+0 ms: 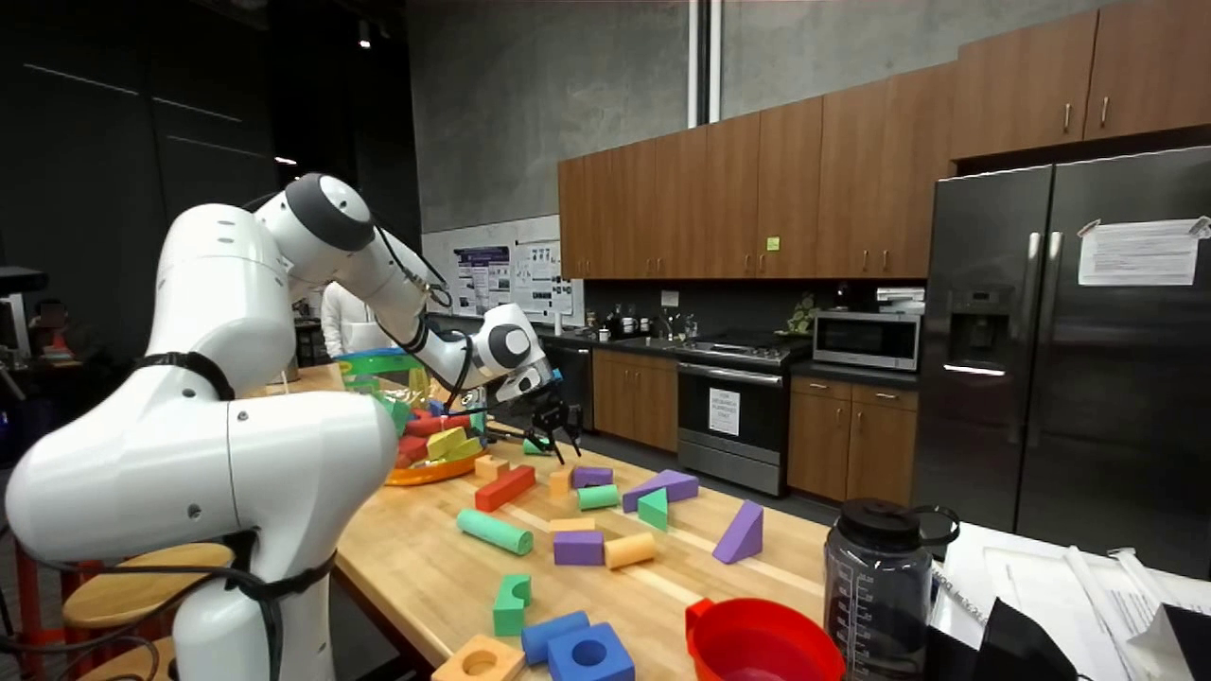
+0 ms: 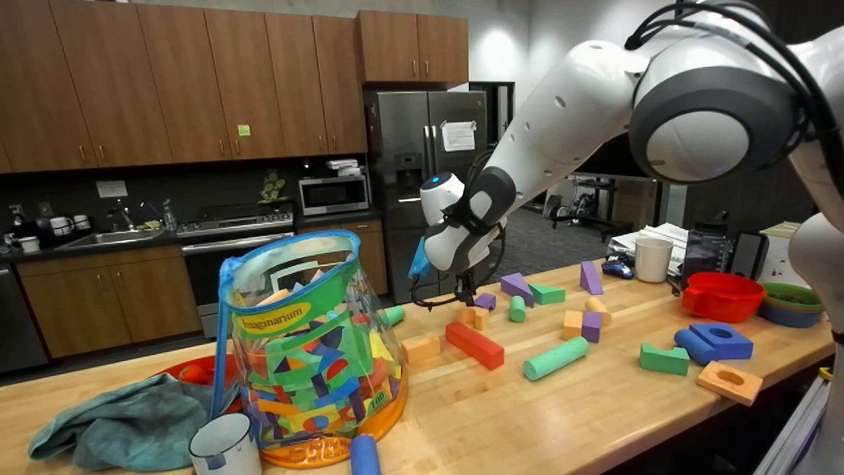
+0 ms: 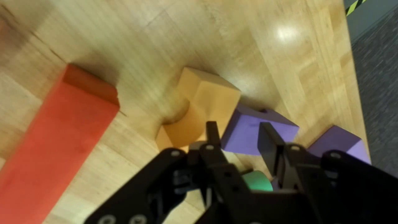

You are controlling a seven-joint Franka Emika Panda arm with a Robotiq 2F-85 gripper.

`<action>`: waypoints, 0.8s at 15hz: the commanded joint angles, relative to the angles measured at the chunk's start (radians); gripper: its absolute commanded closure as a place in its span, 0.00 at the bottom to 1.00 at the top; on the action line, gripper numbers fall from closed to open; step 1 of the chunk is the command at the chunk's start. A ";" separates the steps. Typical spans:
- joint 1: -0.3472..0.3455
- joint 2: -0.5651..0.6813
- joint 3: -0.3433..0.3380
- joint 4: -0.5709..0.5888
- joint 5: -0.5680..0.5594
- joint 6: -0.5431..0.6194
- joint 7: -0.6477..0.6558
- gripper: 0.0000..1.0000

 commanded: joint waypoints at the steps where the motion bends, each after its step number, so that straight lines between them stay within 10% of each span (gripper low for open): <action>1: 0.114 -0.080 -0.134 -0.076 -0.012 -0.002 0.000 0.86; 6: 0.215 -0.103 -0.250 -0.101 -0.018 -0.023 -0.004 0.86; 7: 0.205 -0.129 -0.230 -0.103 -0.052 -0.030 0.014 0.74; 8: 0.205 -0.129 -0.223 -0.105 -0.053 -0.047 0.008 0.37; 12: 0.145 -0.153 -0.119 -0.118 -0.052 -0.086 0.006 0.31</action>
